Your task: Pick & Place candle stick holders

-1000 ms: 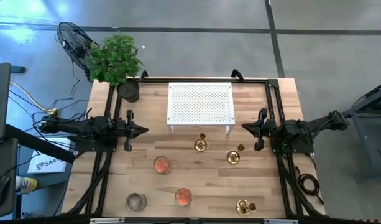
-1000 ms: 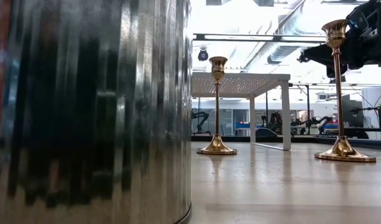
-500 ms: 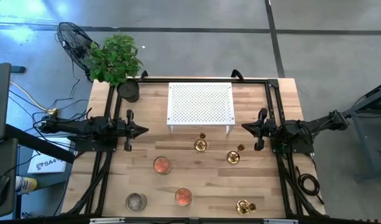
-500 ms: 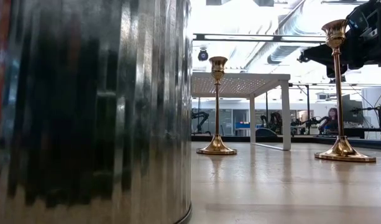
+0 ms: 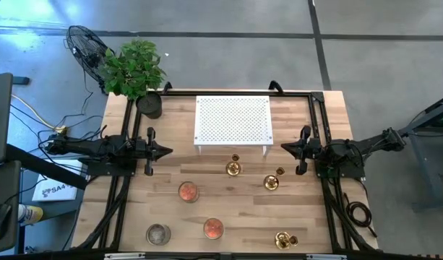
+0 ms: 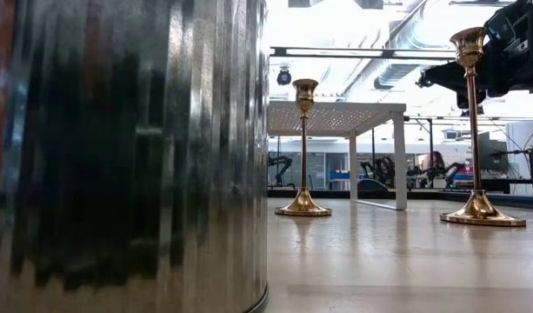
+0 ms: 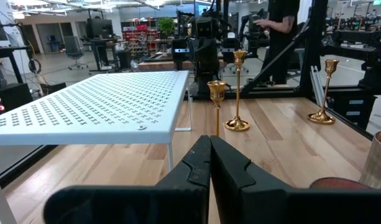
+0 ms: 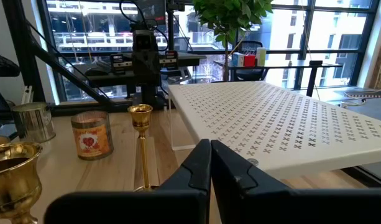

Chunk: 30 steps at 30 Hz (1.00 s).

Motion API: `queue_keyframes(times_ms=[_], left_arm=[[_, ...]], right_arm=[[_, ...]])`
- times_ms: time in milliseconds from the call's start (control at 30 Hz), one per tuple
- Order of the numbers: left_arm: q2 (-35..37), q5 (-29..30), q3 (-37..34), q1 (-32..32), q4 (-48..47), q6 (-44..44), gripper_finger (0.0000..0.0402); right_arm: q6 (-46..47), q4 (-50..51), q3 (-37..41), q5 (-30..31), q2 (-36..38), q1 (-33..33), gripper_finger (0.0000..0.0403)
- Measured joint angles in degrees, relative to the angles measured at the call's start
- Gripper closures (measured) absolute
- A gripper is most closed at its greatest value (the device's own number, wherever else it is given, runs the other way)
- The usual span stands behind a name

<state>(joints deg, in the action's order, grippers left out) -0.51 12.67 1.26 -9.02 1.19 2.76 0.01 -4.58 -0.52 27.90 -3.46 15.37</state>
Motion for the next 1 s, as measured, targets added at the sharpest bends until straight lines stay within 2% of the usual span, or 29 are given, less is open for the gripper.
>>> queue_keyframes(times_ms=[200, 367, 633, 767, 900, 1000], left_arm=[[0.0, -0.3, 0.0, 0.0, 0.2, 0.0, 0.0401], [0.0, 2.6, 0.4, 0.0, 1.1, 0.0, 0.0401], [0.0, 2.1, 0.9, 0.0, 1.4, -0.1, 0.0401], [0.0, 2.0, 1.0, 0.0, 1.0, -0.1, 0.0401], [0.0, 2.0, 1.1, 0.0, -0.9, -3.2, 0.0401], [0.0, 4.8, 1.3, 0.0, -1.7, -7.0, 0.0401]], right_arm=[[0.0, 0.0, 0.0, 0.0, 0.0, 0.0, 0.0398], [0.0, 0.0, 0.0, 0.0, 0.0, 0.0, 0.0398], [0.0, -0.2, 0.0, -0.1, 0.0, 0.0, 0.0398], [0.0, -0.2, 0.0, -2.4, 0.0, 0.0, 0.0398], [0.1, -0.2, 0.0, -2.9, 0.0, 0.0, 0.0398], [1.5, -0.3, 0.0, -1.1, 0.0, 0.0, 0.0389]])
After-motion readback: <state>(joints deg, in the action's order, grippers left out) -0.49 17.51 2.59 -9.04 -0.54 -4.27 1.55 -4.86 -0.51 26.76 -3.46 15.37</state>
